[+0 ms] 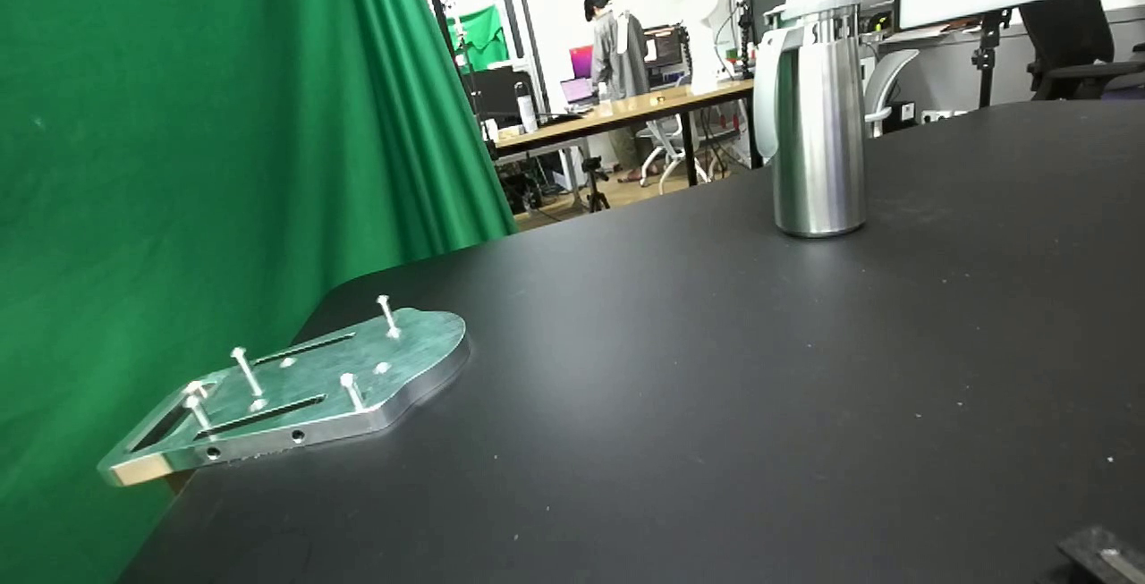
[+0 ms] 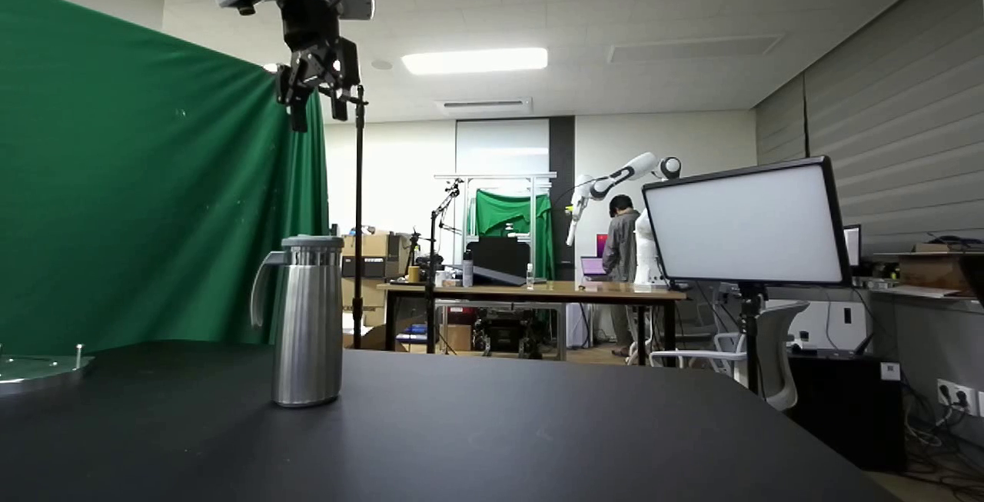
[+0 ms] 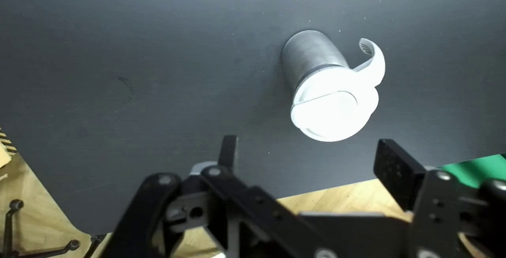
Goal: Open the cap on the bottle
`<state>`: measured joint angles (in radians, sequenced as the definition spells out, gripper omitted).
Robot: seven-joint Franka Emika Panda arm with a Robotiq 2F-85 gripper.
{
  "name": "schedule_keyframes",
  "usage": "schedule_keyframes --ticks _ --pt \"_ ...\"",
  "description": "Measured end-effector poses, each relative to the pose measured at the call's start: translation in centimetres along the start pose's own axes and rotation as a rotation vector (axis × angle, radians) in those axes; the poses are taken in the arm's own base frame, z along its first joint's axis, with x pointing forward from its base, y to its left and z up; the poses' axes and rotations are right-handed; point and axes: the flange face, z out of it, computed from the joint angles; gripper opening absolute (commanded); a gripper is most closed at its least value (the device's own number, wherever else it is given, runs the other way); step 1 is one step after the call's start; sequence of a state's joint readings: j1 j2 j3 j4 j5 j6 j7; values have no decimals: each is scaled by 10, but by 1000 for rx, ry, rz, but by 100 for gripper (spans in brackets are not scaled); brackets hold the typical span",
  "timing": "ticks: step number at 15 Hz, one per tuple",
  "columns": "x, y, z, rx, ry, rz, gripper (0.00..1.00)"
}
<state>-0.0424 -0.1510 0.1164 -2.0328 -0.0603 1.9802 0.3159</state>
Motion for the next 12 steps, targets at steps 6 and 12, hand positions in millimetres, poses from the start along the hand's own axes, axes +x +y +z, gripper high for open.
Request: schedule_keyframes --ticks 6,12 --pt "14 -30 44 22 2 -10 17" --pt "24 -45 75 54 5 2 0"
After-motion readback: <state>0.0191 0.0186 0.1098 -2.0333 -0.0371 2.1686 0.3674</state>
